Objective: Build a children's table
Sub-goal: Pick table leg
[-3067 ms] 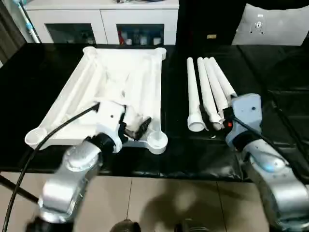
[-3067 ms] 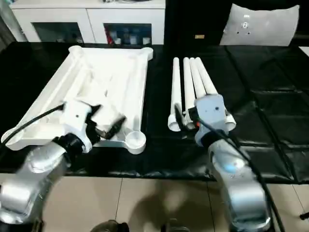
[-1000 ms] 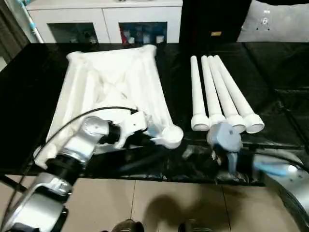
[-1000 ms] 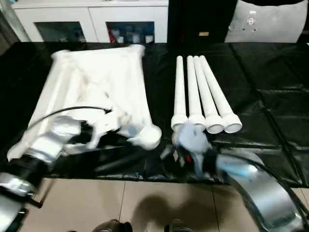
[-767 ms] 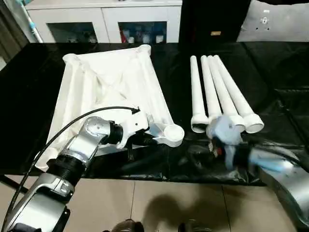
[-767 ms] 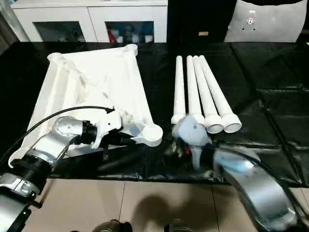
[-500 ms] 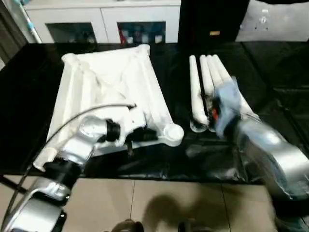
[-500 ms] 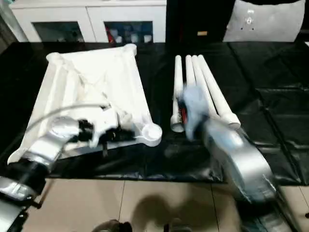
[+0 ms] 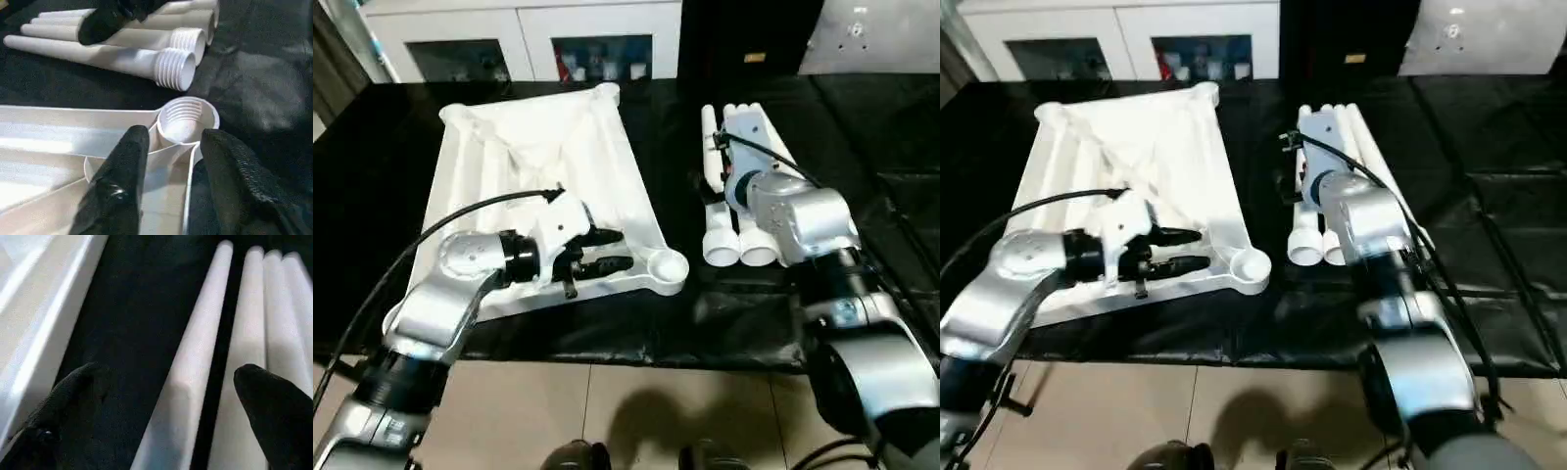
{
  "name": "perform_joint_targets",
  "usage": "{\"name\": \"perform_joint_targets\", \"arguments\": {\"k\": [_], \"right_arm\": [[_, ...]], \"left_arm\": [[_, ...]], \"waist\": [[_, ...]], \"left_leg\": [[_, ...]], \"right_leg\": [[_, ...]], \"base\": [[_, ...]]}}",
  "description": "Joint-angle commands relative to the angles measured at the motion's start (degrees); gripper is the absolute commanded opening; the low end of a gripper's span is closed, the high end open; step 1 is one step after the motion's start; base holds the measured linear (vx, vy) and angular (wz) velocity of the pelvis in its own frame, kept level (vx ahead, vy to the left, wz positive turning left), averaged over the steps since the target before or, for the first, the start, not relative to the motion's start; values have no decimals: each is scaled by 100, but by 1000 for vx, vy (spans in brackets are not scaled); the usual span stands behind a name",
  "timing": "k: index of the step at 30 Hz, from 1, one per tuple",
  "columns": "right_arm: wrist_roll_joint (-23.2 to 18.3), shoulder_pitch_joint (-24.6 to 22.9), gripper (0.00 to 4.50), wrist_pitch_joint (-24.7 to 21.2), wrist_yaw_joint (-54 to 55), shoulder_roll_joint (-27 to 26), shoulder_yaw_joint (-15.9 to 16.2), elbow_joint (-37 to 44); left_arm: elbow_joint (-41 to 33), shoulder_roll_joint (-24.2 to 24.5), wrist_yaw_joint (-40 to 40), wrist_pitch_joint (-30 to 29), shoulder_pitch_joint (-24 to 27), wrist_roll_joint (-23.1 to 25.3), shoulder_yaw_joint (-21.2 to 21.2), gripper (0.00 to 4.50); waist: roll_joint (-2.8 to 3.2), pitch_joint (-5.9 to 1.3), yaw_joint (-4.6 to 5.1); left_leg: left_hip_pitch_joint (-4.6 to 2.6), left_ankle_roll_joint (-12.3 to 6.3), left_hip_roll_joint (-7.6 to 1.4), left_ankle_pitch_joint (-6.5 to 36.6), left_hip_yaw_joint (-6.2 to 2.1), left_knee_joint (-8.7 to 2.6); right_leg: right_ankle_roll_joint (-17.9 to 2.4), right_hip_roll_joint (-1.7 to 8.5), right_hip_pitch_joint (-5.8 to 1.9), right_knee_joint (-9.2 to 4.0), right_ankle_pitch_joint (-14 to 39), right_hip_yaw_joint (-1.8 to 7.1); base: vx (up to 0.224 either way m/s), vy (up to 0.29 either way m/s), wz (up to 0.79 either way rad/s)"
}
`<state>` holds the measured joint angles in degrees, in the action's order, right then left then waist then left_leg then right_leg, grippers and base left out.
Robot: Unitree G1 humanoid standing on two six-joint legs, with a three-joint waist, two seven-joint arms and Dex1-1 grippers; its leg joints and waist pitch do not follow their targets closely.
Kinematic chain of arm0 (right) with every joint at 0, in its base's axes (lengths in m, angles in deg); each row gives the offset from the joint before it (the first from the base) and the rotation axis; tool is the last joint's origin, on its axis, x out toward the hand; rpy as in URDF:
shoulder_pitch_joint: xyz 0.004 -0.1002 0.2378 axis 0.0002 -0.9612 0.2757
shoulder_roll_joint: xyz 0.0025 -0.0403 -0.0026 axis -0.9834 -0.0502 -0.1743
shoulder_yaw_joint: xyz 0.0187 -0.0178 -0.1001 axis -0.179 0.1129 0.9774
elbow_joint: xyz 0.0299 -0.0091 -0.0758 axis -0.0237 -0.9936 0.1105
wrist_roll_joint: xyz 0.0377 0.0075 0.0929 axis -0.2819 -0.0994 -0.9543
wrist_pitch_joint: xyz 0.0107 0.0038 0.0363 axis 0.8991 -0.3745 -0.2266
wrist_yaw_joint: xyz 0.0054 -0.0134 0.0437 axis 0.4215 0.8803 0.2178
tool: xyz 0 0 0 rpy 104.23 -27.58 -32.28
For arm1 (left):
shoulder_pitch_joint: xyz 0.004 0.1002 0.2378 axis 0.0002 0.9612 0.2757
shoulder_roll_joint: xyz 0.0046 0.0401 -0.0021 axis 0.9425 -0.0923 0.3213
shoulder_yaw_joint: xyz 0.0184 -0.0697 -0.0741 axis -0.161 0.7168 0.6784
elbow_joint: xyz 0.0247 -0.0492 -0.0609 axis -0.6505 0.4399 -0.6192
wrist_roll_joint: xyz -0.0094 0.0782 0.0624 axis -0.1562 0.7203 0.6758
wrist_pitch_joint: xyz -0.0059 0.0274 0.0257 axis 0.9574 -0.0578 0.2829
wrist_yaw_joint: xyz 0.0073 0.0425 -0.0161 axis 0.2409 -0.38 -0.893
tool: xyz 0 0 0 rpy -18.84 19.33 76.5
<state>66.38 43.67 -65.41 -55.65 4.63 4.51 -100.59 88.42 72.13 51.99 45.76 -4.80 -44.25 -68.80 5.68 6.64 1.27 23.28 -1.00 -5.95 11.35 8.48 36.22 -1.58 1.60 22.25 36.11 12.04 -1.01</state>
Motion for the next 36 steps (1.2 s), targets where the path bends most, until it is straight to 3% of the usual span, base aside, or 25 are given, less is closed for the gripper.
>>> {"name": "perform_joint_targets", "arguments": {"k": [1, 2, 5, 8, 11, 13, 18, 27, 29, 36], "right_arm": [[-55, 239, 450, 221, 7, -90, -80, -448], [-55, 326, 450, 289, 32, -127, -91, -649], [0, 570, 450, 329, 154, -236, -145, -1189], [35, 666, 450, 370, 216, -319, -179, -1482], [79, 800, 450, 430, 266, -388, -185, -1889], [100, 869, 450, 526, 338, -389, -227, -2091], [96, 934, 450, 766, 441, -375, -290, -2302], [-135, 1020, 450, 340, 221, -384, -559, -2749], [-285, 1035, 432, 384, 188, -348, -755, -2880], [-304, 1059, 387, 415, 105, -291, -889, -2989]], "left_arm": [[-364, 53, -97, -303, 45, -121, 102, 208], [-445, 69, -107, -389, 59, -136, 102, 208], [-623, 125, -204, -586, 103, -107, 97, 208], [-668, 124, -290, -658, 119, -71, 79, 208], [-840, 137, -358, -838, 184, -86, 61, 208], [-927, 139, -395, -932, 212, -105, 51, 208], [-1010, 144, -453, -1030, 263, -134, 29, 208], [-1068, 112, -525, -1169, 285, -154, -4, 208], [-1100, 90, -558, -1213, 264, -172, -26, 215], [-1151, 35, -642, -1248, 263, -210, -71, 218]], "waist": [[-19, -382, 22], [23, -378, 9], [0, -369, 12], [24, -370, -4], [20, -417, -6], [18, -422, -17], [17, -386, -14], [15, -382, -7], [14, -379, -8], [-9, -383, -8]], "left_leg": [[-145, -195, -659, 725, -259, -437], [-149, -190, -661, 764, -256, -434], [-135, -237, -655, 797, -248, -445], [-139, -222, -661, 850, -246, -451], [-122, -281, -661, 551, -243, -424], [-102, -424, -668, 325, -234, -411], [-101, -408, -667, 609, -223, -430], [-100, -395, -675, 654, -222, -432], [-108, -396, -677, 677, -219, -434], [-99, -411, -664, 688, -205, -432]], "right_leg": [[-1734, 727, -267, -324, 158, 293], [-1749, 733, -252, -322, 189, 294], [-1768, 718, -252, -322, 243, 287], [-1760, 712, -235, -317, 298, 284], [-1794, 716, -243, -275, -148, 277], [-1820, 717, -226, -249, -431, 264], [-1802, 706, -216, -282, -104, 266], [-1820, 707, -213, -291, -7, 271], [-1819, 705, -203, -291, 1, 271], [-1834, 707, -207, -305, 89, 268]], "base": [[0, 0, 0], [0, 0, 0], [0, 0, 0], [0, 0, 0], [0, 0, 0], [0, 0, 0], [0, 0, 0], [0, 0, 0], [0, 0, 0], [0, 0, 0]]}}
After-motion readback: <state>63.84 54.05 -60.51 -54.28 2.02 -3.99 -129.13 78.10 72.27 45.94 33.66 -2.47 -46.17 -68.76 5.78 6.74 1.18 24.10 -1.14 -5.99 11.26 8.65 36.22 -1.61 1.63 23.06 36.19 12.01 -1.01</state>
